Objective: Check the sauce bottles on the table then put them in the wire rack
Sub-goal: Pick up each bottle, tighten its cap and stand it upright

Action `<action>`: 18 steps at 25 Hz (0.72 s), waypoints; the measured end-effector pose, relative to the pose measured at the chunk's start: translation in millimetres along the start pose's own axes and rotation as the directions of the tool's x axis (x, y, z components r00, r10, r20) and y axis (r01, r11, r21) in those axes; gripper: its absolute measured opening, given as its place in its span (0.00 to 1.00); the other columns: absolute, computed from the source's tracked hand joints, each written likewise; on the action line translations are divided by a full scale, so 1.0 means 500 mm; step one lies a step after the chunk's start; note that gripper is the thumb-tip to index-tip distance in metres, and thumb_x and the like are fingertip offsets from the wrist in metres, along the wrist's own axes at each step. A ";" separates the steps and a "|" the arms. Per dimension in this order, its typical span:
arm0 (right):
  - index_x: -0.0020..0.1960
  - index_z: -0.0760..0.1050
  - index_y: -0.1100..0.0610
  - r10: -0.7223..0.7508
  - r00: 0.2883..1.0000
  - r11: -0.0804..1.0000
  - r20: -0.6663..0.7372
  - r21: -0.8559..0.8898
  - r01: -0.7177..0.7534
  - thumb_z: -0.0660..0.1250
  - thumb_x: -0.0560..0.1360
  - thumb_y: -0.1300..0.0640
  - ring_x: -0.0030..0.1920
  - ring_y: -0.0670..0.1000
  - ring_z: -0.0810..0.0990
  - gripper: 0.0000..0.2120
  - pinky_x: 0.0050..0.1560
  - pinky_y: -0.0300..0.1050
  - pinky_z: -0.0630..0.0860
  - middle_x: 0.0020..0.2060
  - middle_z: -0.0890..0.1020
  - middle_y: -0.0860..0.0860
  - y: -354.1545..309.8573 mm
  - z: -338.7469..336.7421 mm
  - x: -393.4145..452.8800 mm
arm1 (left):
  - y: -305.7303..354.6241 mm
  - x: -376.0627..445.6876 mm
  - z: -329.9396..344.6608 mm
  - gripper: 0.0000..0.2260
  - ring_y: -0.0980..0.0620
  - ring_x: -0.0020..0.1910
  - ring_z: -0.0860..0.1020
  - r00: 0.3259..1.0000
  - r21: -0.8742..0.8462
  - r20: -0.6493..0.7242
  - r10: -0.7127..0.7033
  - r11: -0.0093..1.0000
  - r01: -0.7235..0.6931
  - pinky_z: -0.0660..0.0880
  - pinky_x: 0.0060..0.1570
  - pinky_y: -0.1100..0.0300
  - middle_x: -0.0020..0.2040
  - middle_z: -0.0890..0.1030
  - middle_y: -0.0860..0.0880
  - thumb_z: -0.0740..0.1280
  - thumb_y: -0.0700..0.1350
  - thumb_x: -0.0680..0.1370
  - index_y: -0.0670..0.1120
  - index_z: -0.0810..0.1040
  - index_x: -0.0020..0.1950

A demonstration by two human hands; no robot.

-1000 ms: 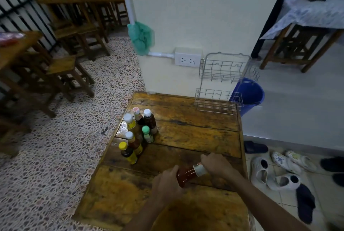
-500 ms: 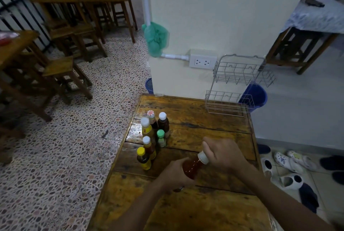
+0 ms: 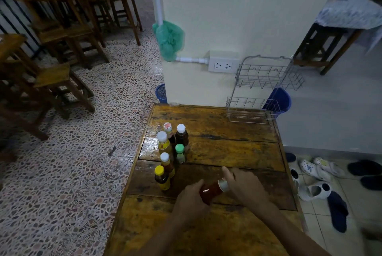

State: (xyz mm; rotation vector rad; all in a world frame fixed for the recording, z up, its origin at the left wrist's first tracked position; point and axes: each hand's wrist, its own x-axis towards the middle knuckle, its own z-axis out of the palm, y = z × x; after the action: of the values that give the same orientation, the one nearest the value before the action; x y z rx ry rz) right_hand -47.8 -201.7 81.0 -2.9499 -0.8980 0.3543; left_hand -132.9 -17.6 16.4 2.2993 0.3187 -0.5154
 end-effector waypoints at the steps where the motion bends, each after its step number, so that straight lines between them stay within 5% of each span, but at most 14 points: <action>1: 0.55 0.76 0.53 -0.020 0.992 0.999 -0.123 0.040 0.026 0.63 0.81 0.42 0.29 0.47 0.74 0.15 0.25 0.40 0.69 0.34 0.77 0.48 -0.009 -0.020 0.000 | 0.002 0.002 -0.017 0.38 0.50 0.62 0.80 0.995 -0.178 0.095 0.010 0.984 0.007 0.80 0.59 0.50 0.66 0.79 0.52 0.80 0.51 0.69 0.51 0.69 0.77; 4: 0.43 0.73 0.51 -0.173 0.891 0.979 -0.419 0.025 0.202 0.52 0.82 0.37 0.30 0.46 0.71 0.22 0.24 0.41 0.67 0.32 0.74 0.46 -0.013 -0.082 0.015 | 0.019 0.002 -0.065 0.27 0.55 0.49 0.82 0.938 -0.444 0.289 0.190 0.895 -0.045 0.80 0.47 0.56 0.52 0.82 0.55 0.79 0.41 0.70 0.55 0.78 0.66; 7: 0.41 0.71 0.51 -0.256 0.827 0.960 -0.501 -0.030 0.279 0.56 0.81 0.43 0.31 0.47 0.69 0.16 0.21 0.45 0.68 0.31 0.73 0.46 -0.002 -0.115 0.031 | 0.035 0.013 -0.077 0.27 0.52 0.50 0.83 0.947 -0.489 0.266 0.182 0.872 -0.031 0.80 0.47 0.56 0.53 0.83 0.53 0.81 0.42 0.68 0.57 0.78 0.64; 13: 0.39 0.68 0.49 0.072 0.951 0.985 -0.302 0.174 -0.020 0.50 0.80 0.45 0.22 0.47 0.71 0.15 0.21 0.47 0.70 0.24 0.72 0.48 0.001 -0.063 0.031 | 0.029 0.021 -0.044 0.43 0.50 0.64 0.79 0.999 -0.153 0.037 0.040 0.988 -0.034 0.80 0.62 0.47 0.67 0.80 0.52 0.81 0.56 0.65 0.53 0.69 0.77; 18: 0.48 0.70 0.51 0.170 0.985 0.985 -0.026 -0.012 -0.170 0.58 0.81 0.50 0.35 0.49 0.73 0.07 0.27 0.40 0.59 0.39 0.76 0.47 0.004 -0.016 0.011 | 0.031 -0.002 0.008 0.32 0.53 0.64 0.78 0.991 0.100 -0.127 0.039 0.995 -0.026 0.78 0.61 0.52 0.66 0.79 0.55 0.76 0.57 0.73 0.55 0.69 0.74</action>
State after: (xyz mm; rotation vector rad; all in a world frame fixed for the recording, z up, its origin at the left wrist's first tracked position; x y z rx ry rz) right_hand -40.3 -199.9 87.6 -3.0450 -0.6499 0.3180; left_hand -128.9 -31.1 24.0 2.4352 0.3245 -0.3742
